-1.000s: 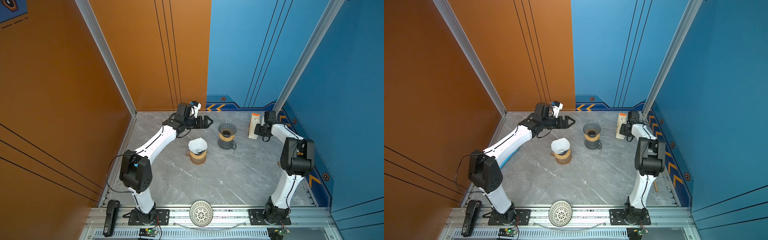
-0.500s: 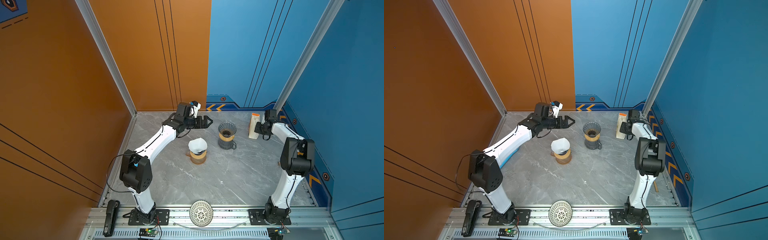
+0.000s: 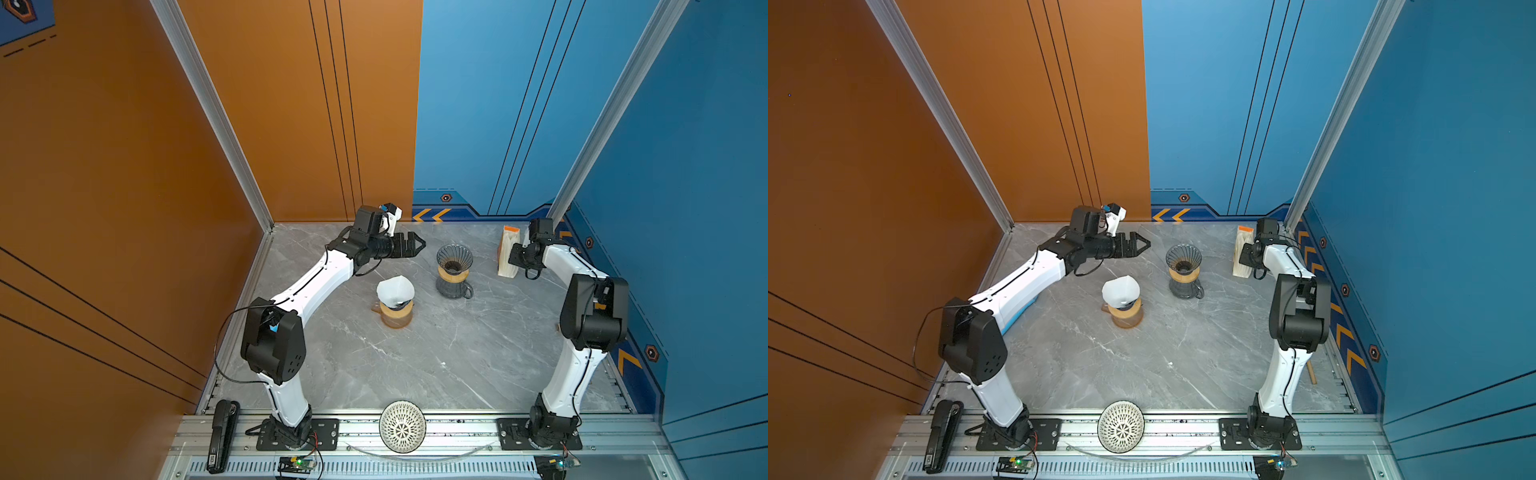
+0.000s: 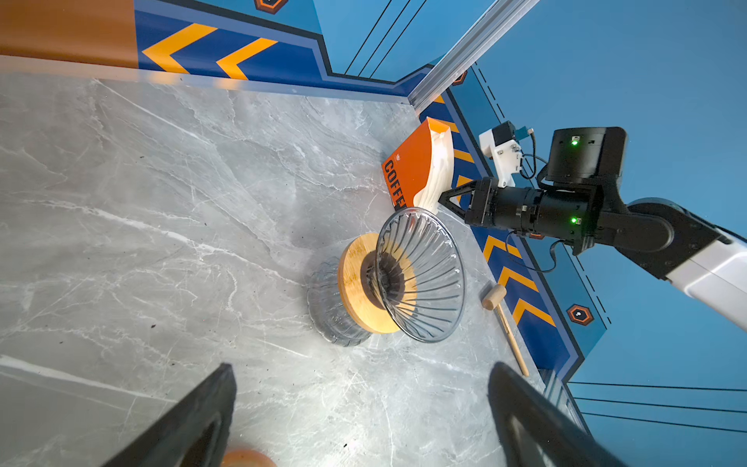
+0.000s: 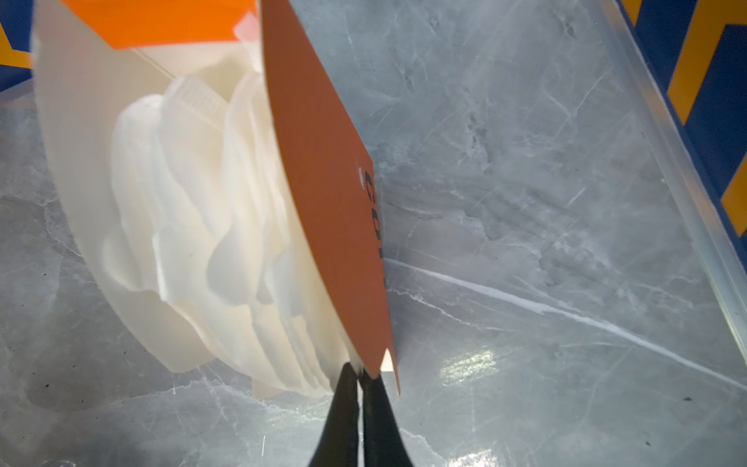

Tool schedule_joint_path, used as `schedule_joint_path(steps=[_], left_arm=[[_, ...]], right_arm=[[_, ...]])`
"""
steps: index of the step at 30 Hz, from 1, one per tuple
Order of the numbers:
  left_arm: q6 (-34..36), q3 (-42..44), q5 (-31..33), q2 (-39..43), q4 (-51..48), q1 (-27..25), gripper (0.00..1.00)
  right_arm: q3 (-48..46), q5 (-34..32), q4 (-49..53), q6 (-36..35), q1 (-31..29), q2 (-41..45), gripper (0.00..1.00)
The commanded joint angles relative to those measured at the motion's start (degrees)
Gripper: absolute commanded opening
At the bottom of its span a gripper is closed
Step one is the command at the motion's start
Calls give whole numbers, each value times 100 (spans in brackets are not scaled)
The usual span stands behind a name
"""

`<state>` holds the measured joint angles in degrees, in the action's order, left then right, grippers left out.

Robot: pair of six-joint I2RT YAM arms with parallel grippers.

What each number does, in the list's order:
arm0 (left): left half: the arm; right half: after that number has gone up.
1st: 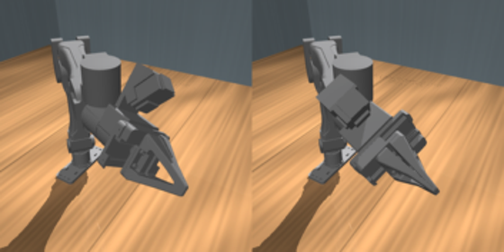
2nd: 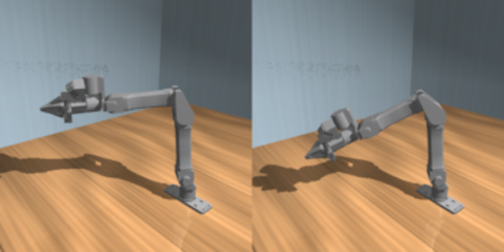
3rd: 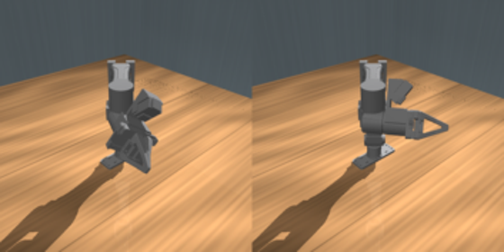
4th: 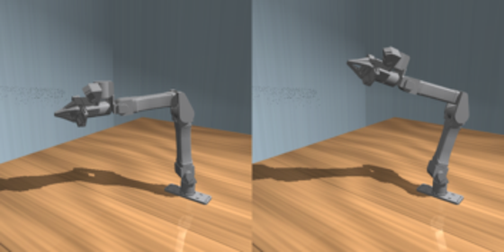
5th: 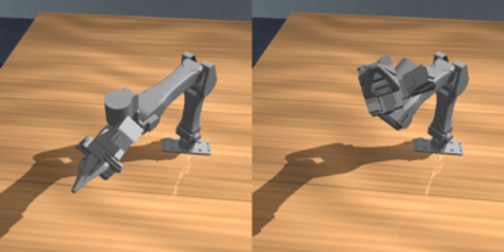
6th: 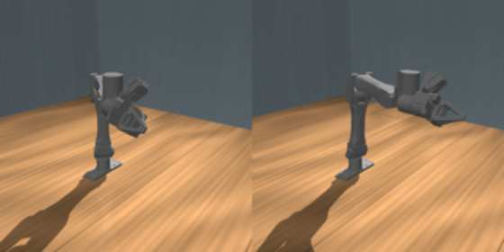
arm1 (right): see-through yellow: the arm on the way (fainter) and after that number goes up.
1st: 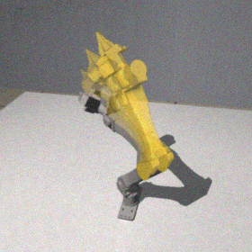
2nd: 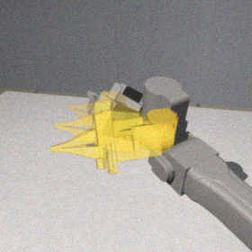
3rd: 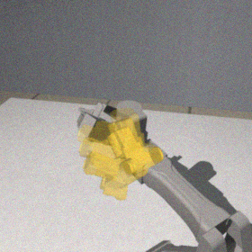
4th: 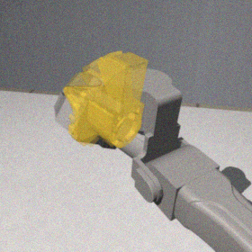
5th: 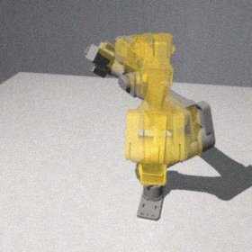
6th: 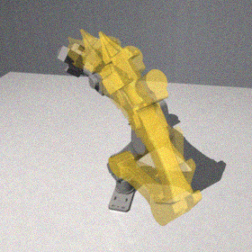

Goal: Place the coffee filter in the dripper

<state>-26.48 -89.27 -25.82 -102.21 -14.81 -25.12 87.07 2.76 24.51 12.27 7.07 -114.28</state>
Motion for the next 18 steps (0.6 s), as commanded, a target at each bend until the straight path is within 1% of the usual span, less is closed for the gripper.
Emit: schedule_joint_path(steps=[1,18], left_arm=[[-24,-35,-161,-97,-34,43,98],[-22,-65,-147,-115,-75,53,98]], right_arm=[[164,-67,168,48,20,-173,8],[380,-63,190,136,0,-415,7]])
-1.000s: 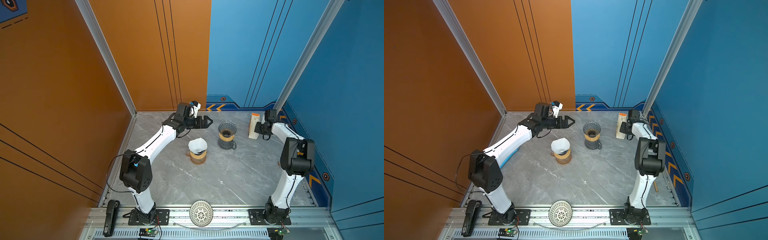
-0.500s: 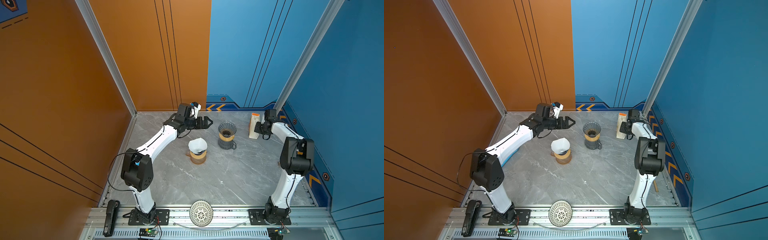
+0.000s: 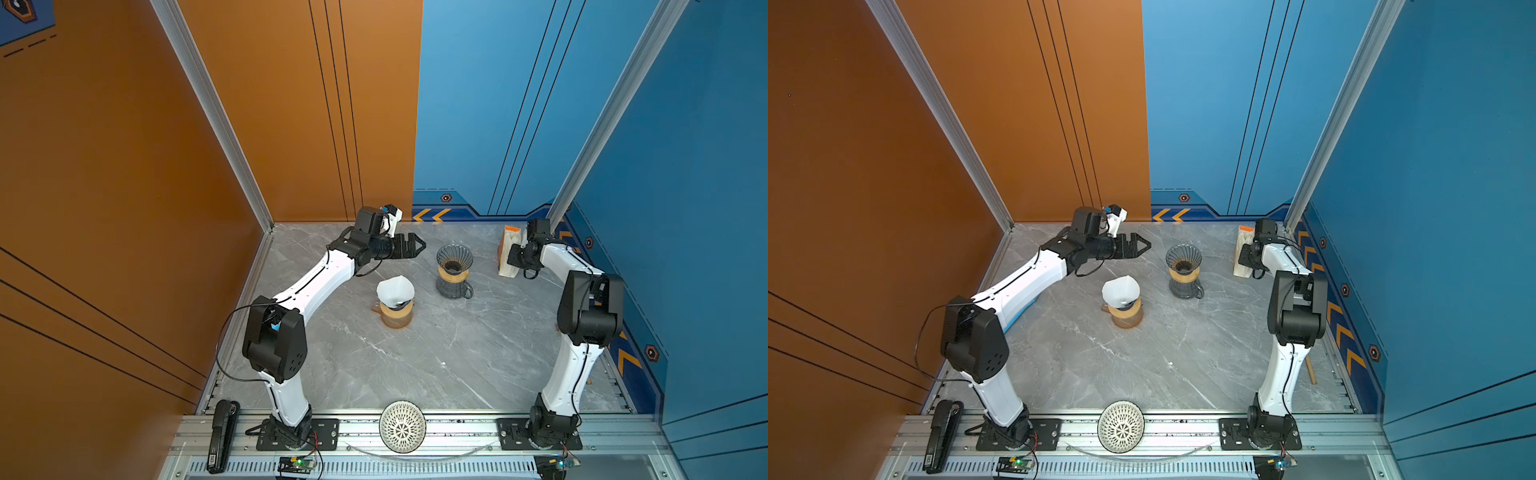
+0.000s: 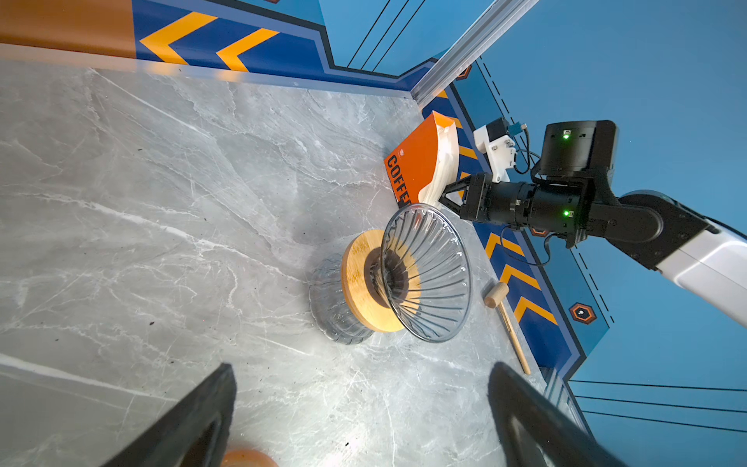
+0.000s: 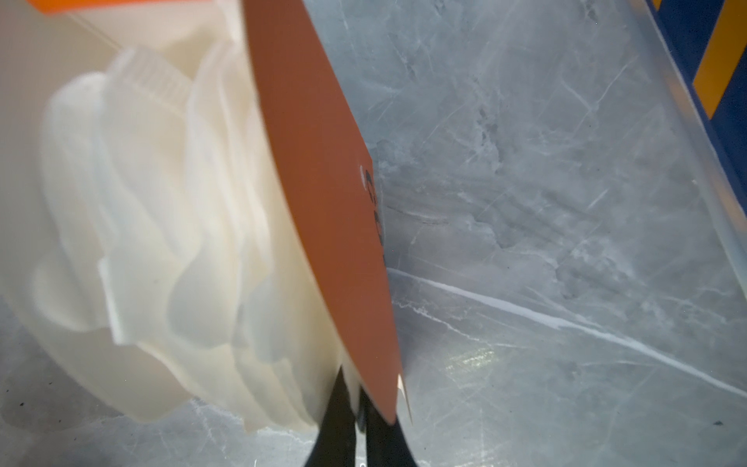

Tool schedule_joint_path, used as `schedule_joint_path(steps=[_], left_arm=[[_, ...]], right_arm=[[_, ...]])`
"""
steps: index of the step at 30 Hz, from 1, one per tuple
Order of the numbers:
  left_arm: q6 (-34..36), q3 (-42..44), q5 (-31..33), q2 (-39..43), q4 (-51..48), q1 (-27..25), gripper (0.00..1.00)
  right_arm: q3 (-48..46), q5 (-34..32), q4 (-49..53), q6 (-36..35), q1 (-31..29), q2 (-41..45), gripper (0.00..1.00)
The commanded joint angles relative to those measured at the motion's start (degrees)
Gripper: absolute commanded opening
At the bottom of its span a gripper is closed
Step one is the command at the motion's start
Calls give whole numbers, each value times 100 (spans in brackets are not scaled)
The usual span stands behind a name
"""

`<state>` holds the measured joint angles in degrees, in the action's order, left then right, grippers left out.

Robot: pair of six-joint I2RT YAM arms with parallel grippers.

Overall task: Place the coffee filter in the dripper
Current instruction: 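Pull the white paper filter out of the box with the right gripper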

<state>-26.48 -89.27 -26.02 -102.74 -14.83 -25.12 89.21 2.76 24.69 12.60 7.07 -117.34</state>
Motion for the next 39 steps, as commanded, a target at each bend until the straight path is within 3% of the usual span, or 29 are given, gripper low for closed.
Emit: schedule_joint_path(steps=[1,5,30,34,39], left_arm=[[-17,-64,-125,-62,-72,55,98],[-30,-65,-133,-66,-73,44,98],[-16,-68,-181,-63,-73,26,98],[-25,-88,-211,-93,-73,29,98],[-30,-108,-211,-97,-88,29,98]], right_arm=[[169,-77,168,106,5,-114,5],[114,-121,168,102,-6,-23,0],[-922,-196,449,67,-63,1021,0],[-930,-239,440,52,-57,995,11],[-744,-215,359,58,-57,802,13]])
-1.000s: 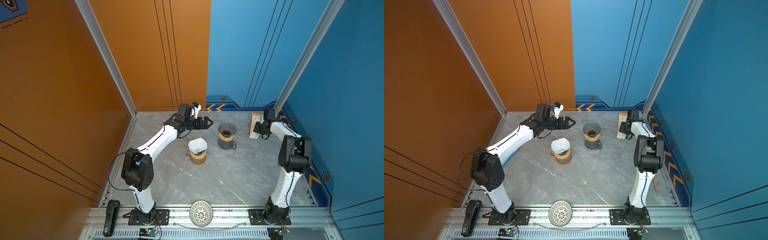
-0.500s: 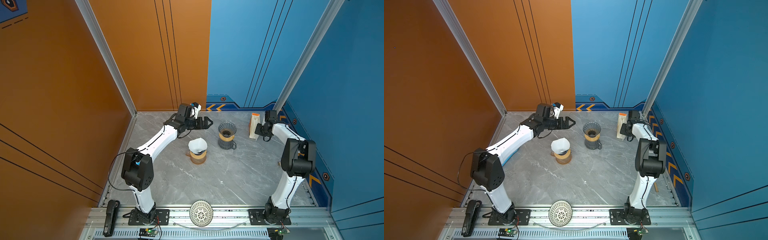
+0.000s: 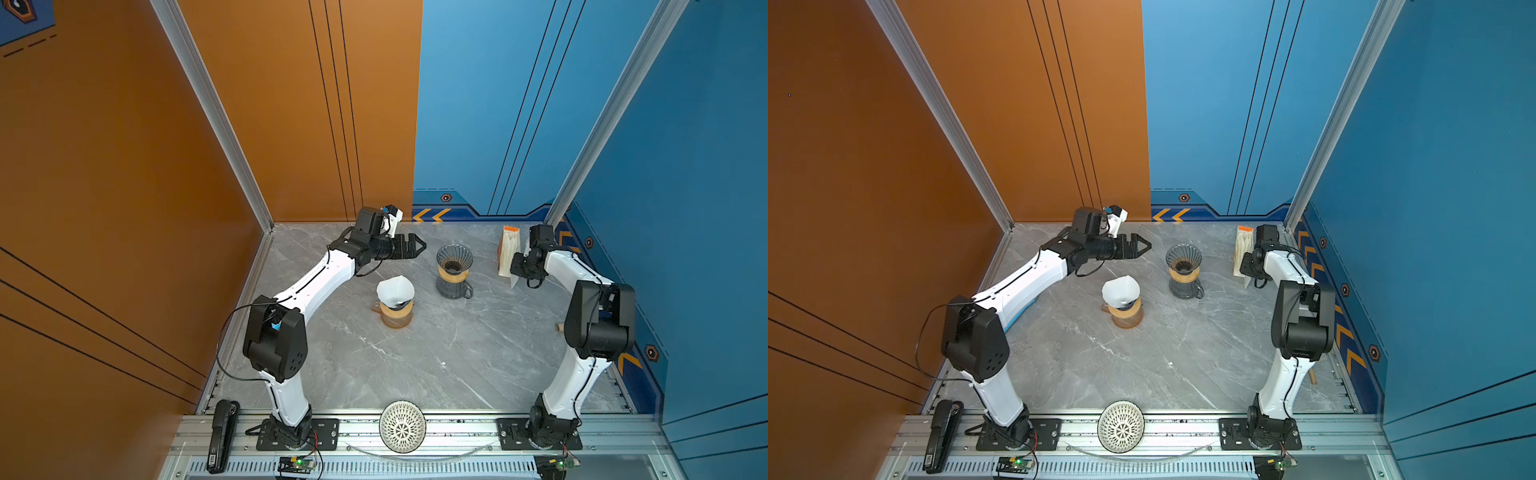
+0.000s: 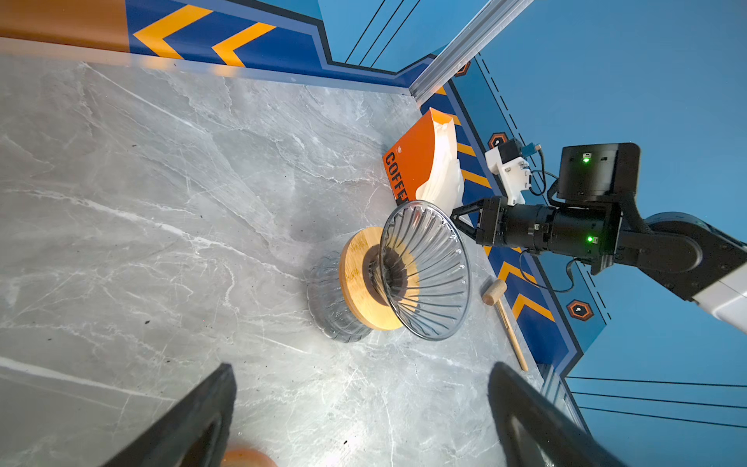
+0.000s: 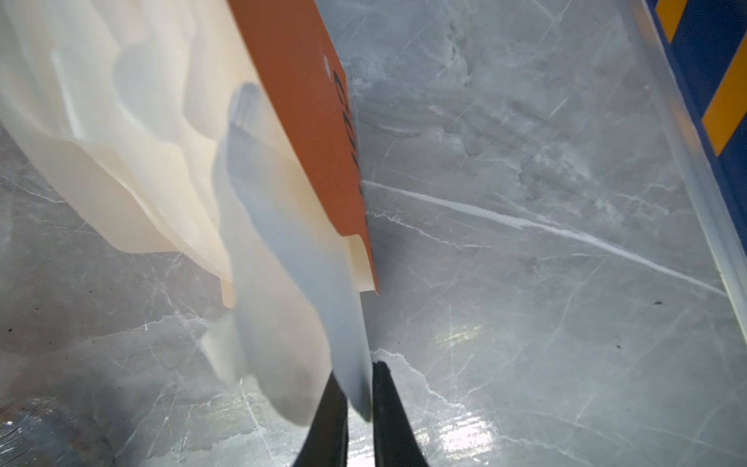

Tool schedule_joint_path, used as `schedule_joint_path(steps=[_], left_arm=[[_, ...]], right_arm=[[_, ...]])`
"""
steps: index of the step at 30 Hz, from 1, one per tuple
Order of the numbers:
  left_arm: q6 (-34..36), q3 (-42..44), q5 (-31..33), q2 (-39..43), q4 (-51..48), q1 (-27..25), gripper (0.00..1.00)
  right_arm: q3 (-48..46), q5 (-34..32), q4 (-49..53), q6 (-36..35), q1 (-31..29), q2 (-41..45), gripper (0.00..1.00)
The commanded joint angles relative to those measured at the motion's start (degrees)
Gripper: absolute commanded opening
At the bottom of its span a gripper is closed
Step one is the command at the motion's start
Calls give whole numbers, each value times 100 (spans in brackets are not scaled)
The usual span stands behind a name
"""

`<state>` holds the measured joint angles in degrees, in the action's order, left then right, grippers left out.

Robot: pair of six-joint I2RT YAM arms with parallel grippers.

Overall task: Place the coffee filter in the dripper
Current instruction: 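Pull the white paper filter out of the box with the right gripper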

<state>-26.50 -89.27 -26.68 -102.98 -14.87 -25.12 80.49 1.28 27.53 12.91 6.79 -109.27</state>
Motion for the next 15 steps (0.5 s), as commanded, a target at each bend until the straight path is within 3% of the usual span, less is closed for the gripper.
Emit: schedule_joint_path(steps=[1,10,15], left_arm=[[-29,-111,-143,-69,-85,28,98],[-12,-116,-139,-82,-122,32,98],[-4,-135,-137,-93,-138,33,98]], right_arm=[[172,-65,54,44,-30,-58,13],[378,-128,-154,85,-21,-408,11],[375,-168,-219,81,-21,-391,2]])
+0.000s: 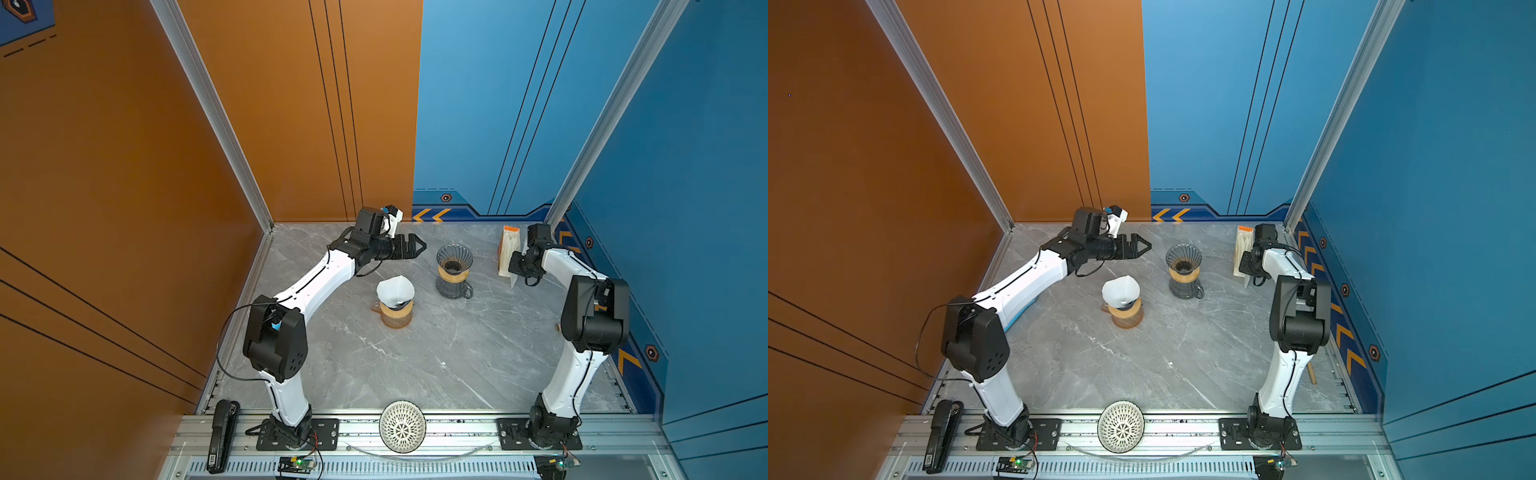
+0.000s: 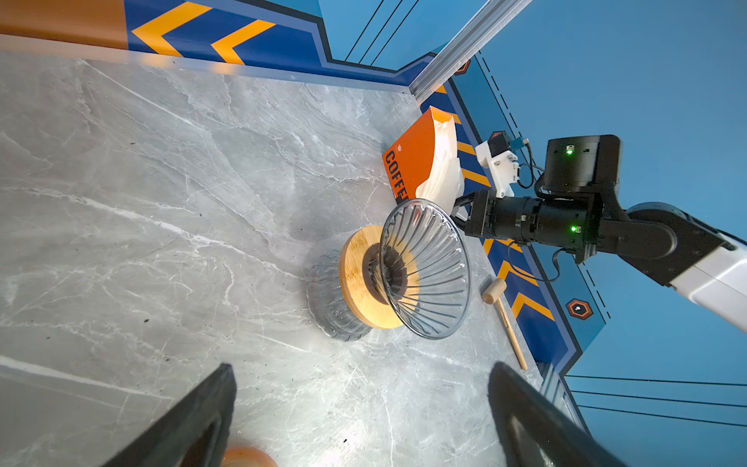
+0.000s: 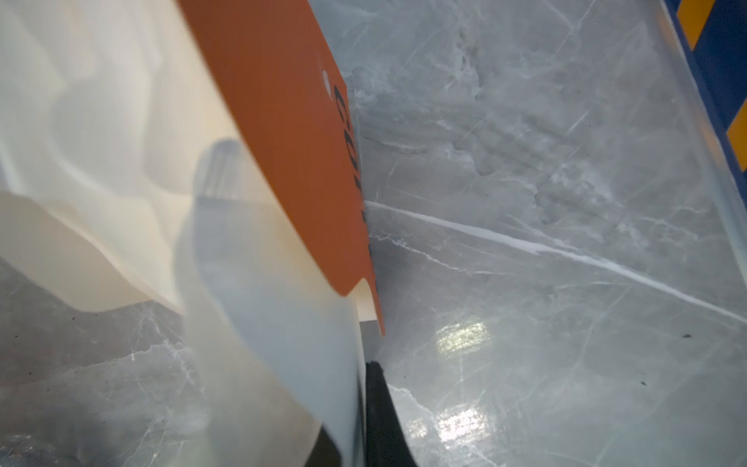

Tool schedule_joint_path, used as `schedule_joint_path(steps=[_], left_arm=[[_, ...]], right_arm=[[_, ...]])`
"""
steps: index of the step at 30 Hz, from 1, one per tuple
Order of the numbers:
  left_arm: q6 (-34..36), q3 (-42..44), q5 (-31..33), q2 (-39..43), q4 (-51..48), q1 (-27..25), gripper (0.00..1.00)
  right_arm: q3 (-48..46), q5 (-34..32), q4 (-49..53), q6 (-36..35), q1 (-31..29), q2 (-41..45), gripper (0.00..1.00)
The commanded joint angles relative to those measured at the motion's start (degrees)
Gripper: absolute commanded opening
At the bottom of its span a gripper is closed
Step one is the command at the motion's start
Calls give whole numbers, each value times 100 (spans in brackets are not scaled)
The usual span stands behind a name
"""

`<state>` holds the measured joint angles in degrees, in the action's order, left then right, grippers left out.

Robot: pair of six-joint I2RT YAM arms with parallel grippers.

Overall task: Place the coffee filter in the dripper
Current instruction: 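Pull the white paper filter out of the box with the right gripper, then lift the white paper filter and carry it over the glass dripper with the right gripper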

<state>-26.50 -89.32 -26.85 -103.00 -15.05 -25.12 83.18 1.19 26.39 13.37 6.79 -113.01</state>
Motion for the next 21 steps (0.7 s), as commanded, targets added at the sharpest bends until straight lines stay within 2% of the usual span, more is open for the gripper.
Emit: schedule_joint_path(steps=[1,10,21], left_arm=[[1,-130,-122,-90,-122,28,98],[1,-141,-128,-62,-123,15,98],[9,-103,-133,39,-122,-34,98]], right_arm=[[73,-170,-137,18,-24,15,0],[-315,-129,-273,-37,-23,515,0],[-706,56,213,-97,-21,1251,0]])
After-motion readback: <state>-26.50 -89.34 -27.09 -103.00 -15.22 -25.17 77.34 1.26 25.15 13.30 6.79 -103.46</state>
